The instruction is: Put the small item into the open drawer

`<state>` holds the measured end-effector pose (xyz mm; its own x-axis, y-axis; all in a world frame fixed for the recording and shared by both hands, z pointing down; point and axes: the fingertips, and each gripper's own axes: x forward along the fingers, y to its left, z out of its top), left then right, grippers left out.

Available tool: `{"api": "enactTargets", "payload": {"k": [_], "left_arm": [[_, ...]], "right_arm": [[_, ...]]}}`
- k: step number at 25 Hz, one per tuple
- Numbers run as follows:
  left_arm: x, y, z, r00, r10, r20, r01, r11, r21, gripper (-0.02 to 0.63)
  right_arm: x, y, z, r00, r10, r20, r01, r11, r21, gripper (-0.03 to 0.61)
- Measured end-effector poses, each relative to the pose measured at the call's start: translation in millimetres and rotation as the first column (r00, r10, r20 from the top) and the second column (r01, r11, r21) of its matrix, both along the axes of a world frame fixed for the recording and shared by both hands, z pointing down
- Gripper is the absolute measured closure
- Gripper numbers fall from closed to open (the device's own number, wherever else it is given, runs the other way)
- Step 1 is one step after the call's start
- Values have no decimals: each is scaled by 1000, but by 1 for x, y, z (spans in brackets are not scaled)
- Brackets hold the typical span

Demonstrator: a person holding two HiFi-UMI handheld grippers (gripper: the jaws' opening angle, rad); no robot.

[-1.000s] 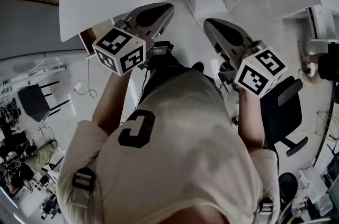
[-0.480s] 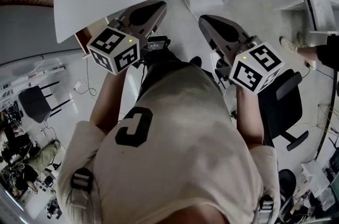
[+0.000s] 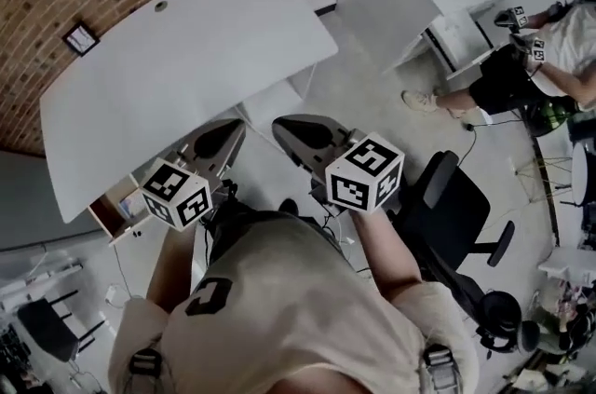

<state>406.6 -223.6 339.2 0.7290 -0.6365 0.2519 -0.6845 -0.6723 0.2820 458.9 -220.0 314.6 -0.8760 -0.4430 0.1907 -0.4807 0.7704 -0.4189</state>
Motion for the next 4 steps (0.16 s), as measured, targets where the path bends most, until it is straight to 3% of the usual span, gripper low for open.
{"api": "enactTargets", "payload": {"k": [4], "left_arm": [[-21, 30, 11, 999, -38, 15, 39, 995, -97, 609]], "right_arm": [[-16, 19, -3, 999, -30, 25, 32, 998, -56, 572]]}}
